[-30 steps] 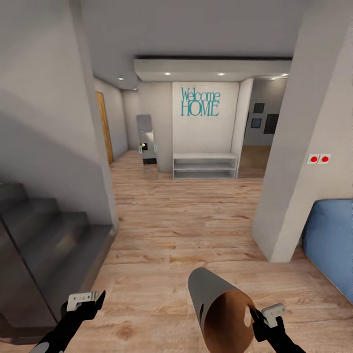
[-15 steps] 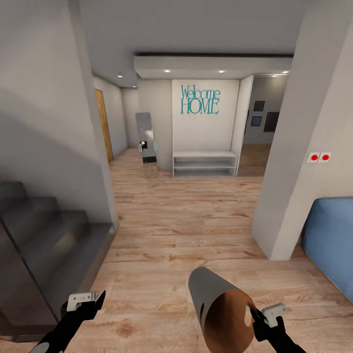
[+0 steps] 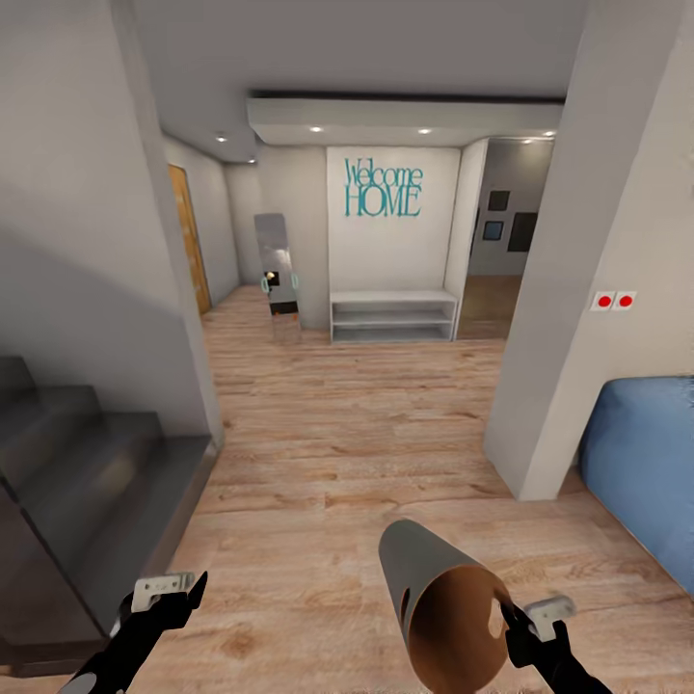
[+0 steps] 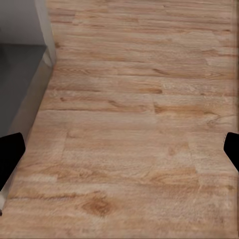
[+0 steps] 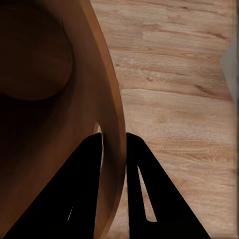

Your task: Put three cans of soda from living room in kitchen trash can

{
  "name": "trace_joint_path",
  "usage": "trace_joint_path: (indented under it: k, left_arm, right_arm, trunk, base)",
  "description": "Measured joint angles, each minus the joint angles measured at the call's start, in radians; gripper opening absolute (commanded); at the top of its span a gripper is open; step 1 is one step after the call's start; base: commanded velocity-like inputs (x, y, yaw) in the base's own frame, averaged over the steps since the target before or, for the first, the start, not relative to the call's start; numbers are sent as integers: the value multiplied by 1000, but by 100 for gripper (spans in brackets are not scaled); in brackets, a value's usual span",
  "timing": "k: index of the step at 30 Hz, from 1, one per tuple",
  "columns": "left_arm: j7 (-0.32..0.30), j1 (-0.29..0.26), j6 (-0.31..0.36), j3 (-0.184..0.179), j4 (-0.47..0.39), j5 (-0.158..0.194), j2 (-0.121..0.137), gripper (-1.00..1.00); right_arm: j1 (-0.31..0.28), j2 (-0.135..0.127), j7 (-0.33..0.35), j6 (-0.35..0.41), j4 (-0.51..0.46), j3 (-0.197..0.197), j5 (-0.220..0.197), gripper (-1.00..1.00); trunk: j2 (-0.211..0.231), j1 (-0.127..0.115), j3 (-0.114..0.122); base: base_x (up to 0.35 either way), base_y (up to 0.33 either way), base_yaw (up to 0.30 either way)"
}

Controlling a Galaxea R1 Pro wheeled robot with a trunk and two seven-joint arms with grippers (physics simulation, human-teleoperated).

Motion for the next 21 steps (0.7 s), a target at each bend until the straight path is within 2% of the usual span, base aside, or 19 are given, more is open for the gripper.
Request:
trace_joint_path:
  k: [5,10,21]
  left_arm:
    - [0,-1,1,0,0,0,0,100]
    - [0,-1,1,0,0,0,0,100]
    - [0,-1,1,0,0,0,0,100]
  right_arm:
    - [0,0,4,-1,0,-1,-14,-100]
    - [0,-4,9,-1,-1,-1,-108,-100]
    - [0,-4,11,-1,0,1,-128,-100]
  trunk:
    - [0,0,-4]
    - [0,0,-5]
    - [0,0,-5]
  base:
    - [0,0,-205]
    - [0,0,-235]
    - [0,0,-243]
